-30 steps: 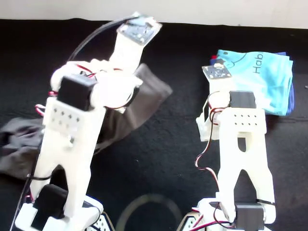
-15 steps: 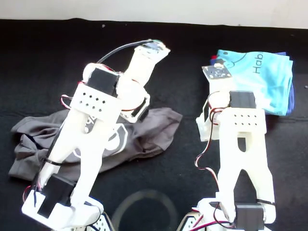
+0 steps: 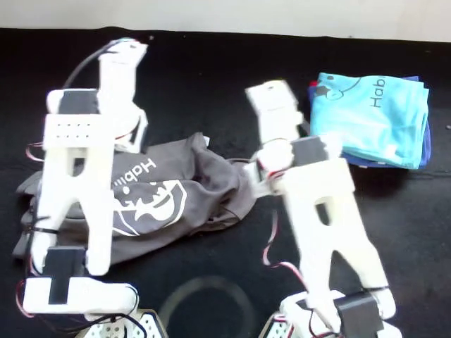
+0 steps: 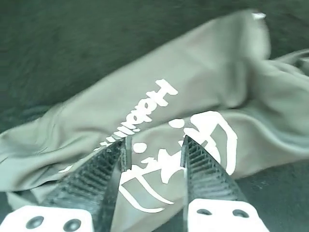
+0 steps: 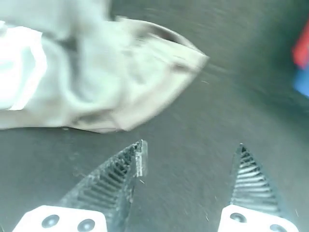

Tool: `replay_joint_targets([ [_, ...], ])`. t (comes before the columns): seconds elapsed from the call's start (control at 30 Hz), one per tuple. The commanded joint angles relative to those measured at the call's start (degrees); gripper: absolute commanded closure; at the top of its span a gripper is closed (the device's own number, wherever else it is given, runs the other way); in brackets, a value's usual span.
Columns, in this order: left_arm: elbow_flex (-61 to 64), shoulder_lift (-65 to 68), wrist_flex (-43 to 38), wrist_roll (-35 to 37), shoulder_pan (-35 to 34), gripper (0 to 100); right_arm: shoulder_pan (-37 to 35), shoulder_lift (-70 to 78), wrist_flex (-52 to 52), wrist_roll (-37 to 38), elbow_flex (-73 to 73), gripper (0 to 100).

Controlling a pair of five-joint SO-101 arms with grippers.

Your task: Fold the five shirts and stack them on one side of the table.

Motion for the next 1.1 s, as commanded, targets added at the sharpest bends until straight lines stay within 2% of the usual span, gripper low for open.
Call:
replay_joint_targets([
  [0.0,-0.04,-0.04,-0.7,0.09,-5.49,83,-4.53,4.35,-3.74,-0.44,2.33,72.4],
  [0.23,0.31,0.4,-0.88,0.09,-12.88,83,-4.62,19.3,-12.09,-0.26,3.56,72.4],
  [0.47,0.4,0.31,-0.62,0.09,-12.79,83,-4.53,30.2,-20.97,0.0,3.47,72.4],
  [0.67,0.4,0.4,-0.62,0.09,-12.79,83,0.48,31.78,-25.19,0.0,3.3,72.4],
  [0.87,0.4,0.4,-0.62,0.09,-12.79,83,3.47,31.96,-25.19,0.09,-2.33,72.4],
  [1.07,0.4,0.4,-0.62,0.09,-12.88,83,0.4,31.87,-17.98,-0.18,-8.57,72.4],
])
